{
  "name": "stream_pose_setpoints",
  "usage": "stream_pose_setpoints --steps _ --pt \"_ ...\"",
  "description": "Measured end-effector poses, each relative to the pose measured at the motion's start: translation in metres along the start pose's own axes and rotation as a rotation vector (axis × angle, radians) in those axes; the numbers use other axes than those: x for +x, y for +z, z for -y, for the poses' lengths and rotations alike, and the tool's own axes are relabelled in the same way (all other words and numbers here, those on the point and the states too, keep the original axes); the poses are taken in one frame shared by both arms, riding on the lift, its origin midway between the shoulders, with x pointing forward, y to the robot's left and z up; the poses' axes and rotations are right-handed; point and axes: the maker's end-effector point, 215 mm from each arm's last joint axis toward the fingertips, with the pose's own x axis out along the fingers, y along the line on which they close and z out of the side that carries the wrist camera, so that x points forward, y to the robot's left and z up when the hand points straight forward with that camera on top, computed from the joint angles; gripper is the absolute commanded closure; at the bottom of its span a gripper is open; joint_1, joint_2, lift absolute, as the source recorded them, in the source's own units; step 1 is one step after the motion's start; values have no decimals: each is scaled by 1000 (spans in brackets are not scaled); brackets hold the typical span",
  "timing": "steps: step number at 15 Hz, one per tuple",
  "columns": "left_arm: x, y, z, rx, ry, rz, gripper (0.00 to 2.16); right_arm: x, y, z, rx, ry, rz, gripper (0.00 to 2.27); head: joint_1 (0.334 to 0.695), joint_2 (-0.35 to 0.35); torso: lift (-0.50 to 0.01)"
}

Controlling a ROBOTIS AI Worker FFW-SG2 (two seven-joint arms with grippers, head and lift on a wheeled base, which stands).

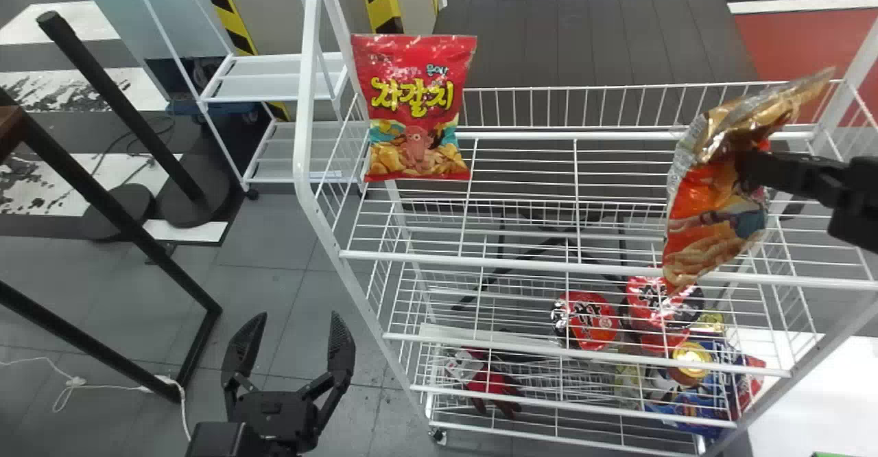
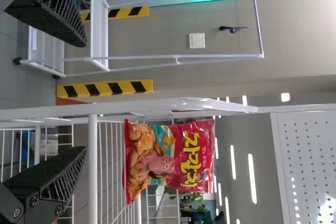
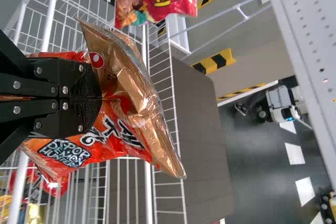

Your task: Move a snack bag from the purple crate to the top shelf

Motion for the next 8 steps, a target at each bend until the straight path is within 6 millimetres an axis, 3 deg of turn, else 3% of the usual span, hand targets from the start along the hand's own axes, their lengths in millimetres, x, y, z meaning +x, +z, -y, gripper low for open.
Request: stream_pose_setpoints --steps 5,7,8 --pt "0 -3 -4 4 5 -6 120 29 -23 -12 33 68 -84 2250 695 249 0" --pt "-1 -5 -5 5 6 -12 120 38 -11 -12 30 67 -62 2250 695 251 0" --pt "-1 -5 -5 5 7 -13 120 42 3 -14 24 67 -23 2250 695 250 0"
